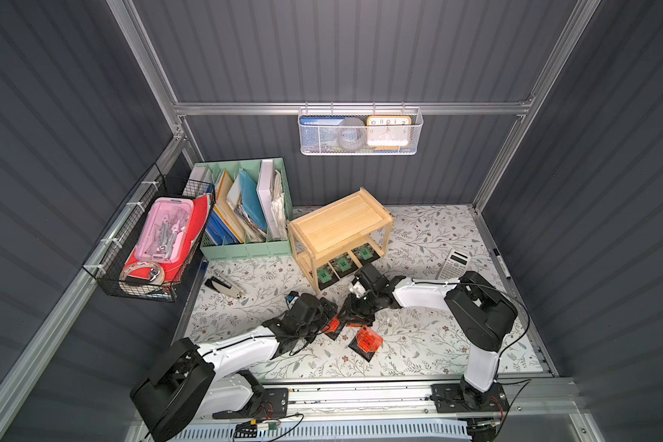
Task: Place the tea bags on the shelf by color
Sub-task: Pick up the tea bag from the center of the board.
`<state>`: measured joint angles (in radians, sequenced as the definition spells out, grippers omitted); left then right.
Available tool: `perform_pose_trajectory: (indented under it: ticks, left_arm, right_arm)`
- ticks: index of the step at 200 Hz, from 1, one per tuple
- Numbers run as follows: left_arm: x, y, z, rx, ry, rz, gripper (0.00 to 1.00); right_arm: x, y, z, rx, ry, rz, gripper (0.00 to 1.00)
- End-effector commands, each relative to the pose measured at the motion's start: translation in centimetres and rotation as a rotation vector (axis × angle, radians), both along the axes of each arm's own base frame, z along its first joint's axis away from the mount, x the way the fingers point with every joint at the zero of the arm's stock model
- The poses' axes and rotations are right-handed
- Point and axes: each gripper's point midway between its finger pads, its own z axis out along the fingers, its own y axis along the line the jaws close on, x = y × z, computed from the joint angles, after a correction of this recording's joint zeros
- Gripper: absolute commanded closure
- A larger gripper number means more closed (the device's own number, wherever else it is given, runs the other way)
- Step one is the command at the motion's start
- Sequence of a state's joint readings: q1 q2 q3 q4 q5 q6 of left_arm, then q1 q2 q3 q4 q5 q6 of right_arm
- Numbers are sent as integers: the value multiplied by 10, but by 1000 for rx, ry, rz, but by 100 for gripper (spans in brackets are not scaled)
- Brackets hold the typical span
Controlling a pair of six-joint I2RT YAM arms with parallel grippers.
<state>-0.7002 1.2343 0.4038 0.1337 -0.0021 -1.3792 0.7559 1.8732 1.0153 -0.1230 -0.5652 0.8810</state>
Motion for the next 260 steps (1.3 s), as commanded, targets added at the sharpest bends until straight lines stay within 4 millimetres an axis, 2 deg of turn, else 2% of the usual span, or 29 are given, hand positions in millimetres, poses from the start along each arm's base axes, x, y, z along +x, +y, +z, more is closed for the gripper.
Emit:
perform_pose_trajectory:
  ticks: [1,66,113,128,172,214,260]
  left_arm:
    - [-12,12,-18,41,63,13,4]
    - [-12,11,-17,39,65,13,4]
    - [-11,12,-10,38,59,13,0]
    - [-9,12,1,34,41,22,0]
    - [-11,26,33,-10,13,112,0]
    - [-15,37,67,-120,-39,196,0]
    - [-10,34,105,-254,-135,214,3]
  right_arm:
    - [-4,1,-6,1,11,13,62]
    - [-4,7,-4,50,8,10,76]
    - [-5,10,0,85,-4,20,96]
    - [-6,9,4,100,-14,25,100]
    - [-3,-1,25,173,-29,-42,100]
    - [-1,-18,60,223,-72,-114,100]
    - [1,-34,102,294,-122,-216,100]
